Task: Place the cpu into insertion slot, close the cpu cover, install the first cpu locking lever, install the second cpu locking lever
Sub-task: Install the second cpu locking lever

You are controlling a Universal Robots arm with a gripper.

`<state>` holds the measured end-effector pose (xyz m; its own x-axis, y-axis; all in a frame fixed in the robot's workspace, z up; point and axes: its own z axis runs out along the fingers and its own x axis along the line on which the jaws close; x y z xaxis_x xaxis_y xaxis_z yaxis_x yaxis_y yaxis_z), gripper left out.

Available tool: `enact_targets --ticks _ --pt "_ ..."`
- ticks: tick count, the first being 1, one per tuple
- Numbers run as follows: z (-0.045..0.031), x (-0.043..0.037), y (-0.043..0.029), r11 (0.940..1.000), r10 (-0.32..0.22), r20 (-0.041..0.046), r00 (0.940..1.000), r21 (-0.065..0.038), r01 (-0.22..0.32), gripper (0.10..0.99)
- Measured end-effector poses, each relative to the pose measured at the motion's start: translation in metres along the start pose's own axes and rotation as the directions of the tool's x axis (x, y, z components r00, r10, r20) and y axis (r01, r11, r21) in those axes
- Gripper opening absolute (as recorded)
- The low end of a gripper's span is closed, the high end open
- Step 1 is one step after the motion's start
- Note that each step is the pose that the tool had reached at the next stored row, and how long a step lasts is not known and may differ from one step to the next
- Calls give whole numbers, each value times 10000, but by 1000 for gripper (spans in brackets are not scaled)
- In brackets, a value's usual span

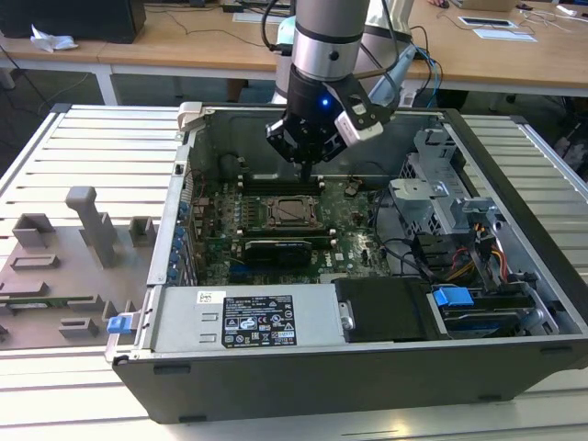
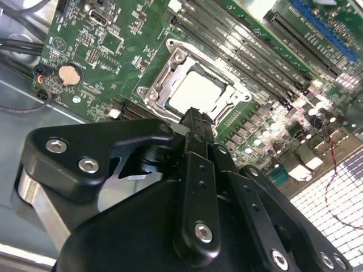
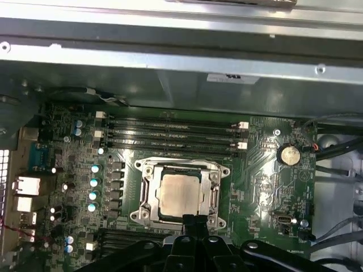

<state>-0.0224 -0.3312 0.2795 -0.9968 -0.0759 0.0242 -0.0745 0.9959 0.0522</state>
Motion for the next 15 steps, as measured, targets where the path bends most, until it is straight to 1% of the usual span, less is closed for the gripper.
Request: enact_targets --ticks 2,4,8,9,13,15 --pt "0 7 -62 10000 0 0 10000 0 0 106" --pt "9 9 -90 10000 0 0 10000 -3 0 106" --pt "72 12 -147 10000 0 1 10000 -28 0 106" --pt "99 14 -175 10000 0 3 10000 -39 0 106" --pt "137 18 -212 10000 0 3 10000 -45 0 106" --pt "178 20 -233 10000 0 4 10000 -46 0 106"
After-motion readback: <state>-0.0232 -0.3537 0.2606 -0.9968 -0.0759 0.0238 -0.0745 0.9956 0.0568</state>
